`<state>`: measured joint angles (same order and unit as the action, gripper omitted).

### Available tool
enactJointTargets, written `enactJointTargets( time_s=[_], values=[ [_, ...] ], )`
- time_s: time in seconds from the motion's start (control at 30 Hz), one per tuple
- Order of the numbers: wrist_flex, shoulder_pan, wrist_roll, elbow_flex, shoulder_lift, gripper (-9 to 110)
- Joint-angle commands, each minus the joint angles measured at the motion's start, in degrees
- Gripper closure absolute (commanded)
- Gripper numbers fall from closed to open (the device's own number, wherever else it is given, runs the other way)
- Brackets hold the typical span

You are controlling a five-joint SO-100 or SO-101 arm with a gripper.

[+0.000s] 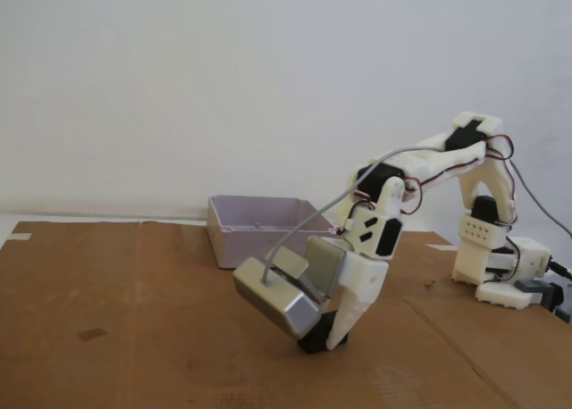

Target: Grasp a block and put it in the box.

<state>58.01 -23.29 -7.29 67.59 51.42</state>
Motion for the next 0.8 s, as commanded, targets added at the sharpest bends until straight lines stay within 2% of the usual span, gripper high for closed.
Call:
enactJointTargets(
  time_s=[0.0,0.17,0.77],
  values=[
    [0.0,-0.4,-0.2,-4.1,2.3,95],
    [0.0,-0.3,-0.8,-4.0,2.0,99],
    [0.0,-0.2,-0.9,-4.5,2.0,99]
  ],
)
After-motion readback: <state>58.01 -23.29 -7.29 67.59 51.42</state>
